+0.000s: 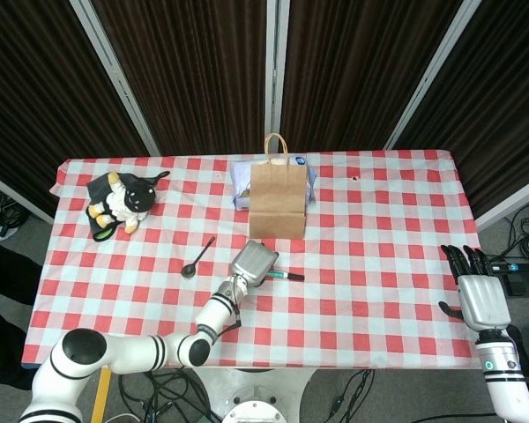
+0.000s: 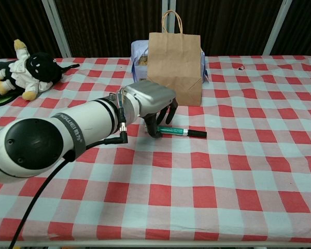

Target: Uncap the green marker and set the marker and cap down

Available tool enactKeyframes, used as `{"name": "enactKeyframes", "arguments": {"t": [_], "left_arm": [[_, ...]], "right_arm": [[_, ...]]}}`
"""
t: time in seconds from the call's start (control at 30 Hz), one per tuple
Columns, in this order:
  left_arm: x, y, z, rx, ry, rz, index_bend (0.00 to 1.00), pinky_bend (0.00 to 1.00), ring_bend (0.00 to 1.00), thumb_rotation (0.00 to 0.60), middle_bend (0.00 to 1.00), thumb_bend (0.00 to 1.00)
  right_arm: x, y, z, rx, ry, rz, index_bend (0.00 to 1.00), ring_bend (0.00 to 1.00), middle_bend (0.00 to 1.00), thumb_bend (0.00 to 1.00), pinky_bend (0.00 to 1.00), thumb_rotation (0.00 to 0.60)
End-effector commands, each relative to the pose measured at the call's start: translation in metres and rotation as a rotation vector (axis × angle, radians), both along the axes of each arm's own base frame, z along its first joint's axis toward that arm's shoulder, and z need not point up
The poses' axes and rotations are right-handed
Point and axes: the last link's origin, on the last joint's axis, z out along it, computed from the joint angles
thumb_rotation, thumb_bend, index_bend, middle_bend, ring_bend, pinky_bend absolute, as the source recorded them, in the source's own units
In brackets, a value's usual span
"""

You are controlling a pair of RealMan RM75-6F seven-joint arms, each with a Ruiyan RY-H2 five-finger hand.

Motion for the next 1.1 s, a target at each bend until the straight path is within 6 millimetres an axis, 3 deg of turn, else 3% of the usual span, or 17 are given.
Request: {"name": "enactKeyframes", "arguments": {"t": [0.03, 0.77, 0.97, 1.1], "left_arm": [[-0.002, 0.000, -0.003, 0.000, 0.005, 0.003, 0.47, 0.53, 0.45, 0.600, 0.52, 0.25], [-0.005, -0.001, 0.000, -0.001, -0.037, 0.028, 0.55, 0.56, 0.50, 0.600, 0.57, 0.40], [-0.003, 0.009, 0.027, 0.049, -0.116, 0.030, 0.55, 0.56, 0.50, 0.600, 0.58, 0.40], [-0.006, 0.018, 0.051, 0.090, -0.172, 0.048, 0.55, 0.57, 0.50, 0.600, 0.58, 0.40]], "right_arm": [[0.000, 0.000, -0.001, 0.002, 0.002, -0.001, 0.00, 0.00, 0.09, 0.03, 0.00, 0.600], [0.000, -0.001, -0.003, 0.013, 0.006, -0.006, 0.00, 0.00, 0.09, 0.03, 0.00, 0.600], [0.009, -0.007, -0.002, 0.020, 0.017, 0.018, 0.00, 0.00, 0.09, 0.03, 0.00, 0.600], [0.028, -0.018, -0.003, 0.016, 0.018, 0.076, 0.00, 0.00, 0.12, 0.03, 0.02, 0.600]]}}
